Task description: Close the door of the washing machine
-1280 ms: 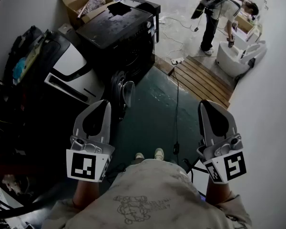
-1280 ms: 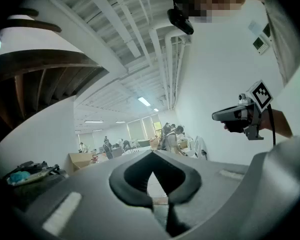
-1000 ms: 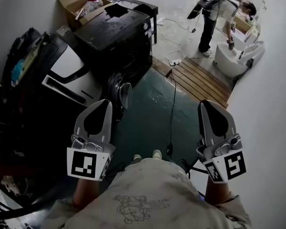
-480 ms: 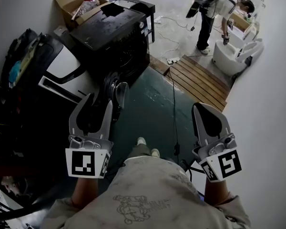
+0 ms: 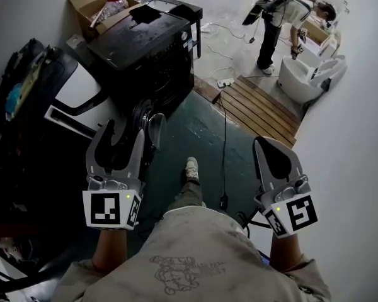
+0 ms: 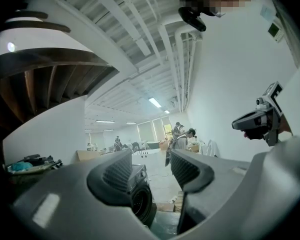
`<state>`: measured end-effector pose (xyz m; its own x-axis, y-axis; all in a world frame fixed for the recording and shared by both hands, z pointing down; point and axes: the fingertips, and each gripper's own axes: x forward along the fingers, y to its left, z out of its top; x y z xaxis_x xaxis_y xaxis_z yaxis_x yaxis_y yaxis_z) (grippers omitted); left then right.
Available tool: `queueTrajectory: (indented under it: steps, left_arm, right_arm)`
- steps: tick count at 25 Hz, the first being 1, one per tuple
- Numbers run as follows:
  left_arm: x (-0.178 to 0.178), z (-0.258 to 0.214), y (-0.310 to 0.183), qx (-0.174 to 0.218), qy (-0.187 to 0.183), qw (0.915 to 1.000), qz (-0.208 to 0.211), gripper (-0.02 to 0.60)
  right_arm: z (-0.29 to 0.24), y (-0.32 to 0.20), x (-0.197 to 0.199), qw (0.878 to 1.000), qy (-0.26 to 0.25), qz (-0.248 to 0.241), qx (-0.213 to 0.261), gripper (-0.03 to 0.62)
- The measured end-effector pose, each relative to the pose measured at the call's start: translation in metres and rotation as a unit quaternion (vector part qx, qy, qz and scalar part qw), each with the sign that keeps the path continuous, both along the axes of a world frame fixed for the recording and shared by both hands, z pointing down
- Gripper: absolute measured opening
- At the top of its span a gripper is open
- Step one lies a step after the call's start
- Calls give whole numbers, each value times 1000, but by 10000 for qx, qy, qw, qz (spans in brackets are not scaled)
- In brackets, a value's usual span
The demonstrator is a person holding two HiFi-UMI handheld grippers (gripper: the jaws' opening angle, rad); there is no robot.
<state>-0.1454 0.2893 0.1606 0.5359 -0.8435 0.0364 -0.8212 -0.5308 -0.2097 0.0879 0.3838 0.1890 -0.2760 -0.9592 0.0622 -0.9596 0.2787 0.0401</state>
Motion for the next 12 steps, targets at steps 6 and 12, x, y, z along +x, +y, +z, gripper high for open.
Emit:
queueTrajectory:
  steps: [6, 12]
  left_arm:
    - [9, 17, -42, -209, -60, 9998, 52, 229]
    - [13, 37, -111, -506, -102, 9987, -23, 229]
  right_arm:
    - [10, -45, 7, 9999, 46, -13, -127, 28]
    - [23, -116, 12, 9988, 159, -104, -455, 28]
